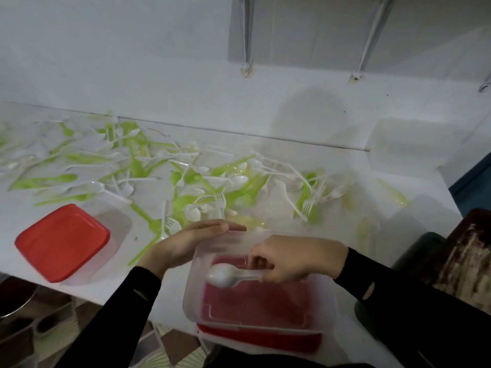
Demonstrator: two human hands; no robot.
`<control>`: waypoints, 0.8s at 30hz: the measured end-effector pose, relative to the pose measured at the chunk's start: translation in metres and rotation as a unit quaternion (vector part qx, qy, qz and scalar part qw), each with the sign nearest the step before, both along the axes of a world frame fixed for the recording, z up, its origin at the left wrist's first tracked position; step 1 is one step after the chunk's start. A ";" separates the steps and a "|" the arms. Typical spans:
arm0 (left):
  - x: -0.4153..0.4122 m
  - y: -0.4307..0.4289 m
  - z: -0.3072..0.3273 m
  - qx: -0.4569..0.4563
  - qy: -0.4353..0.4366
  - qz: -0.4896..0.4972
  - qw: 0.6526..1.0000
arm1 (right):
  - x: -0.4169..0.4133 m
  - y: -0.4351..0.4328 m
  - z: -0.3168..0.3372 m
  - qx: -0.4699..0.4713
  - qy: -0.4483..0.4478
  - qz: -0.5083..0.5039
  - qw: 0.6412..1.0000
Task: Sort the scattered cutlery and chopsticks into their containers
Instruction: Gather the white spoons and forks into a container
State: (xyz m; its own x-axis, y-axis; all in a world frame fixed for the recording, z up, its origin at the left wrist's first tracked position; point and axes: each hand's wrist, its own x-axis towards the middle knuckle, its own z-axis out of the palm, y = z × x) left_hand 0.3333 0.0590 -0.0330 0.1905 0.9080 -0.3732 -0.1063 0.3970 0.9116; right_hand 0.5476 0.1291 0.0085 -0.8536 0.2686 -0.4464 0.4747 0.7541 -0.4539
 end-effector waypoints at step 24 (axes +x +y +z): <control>0.011 0.016 -0.005 0.046 0.052 0.115 0.991 | 0.008 -0.027 -0.018 0.269 -0.110 -0.114 0.950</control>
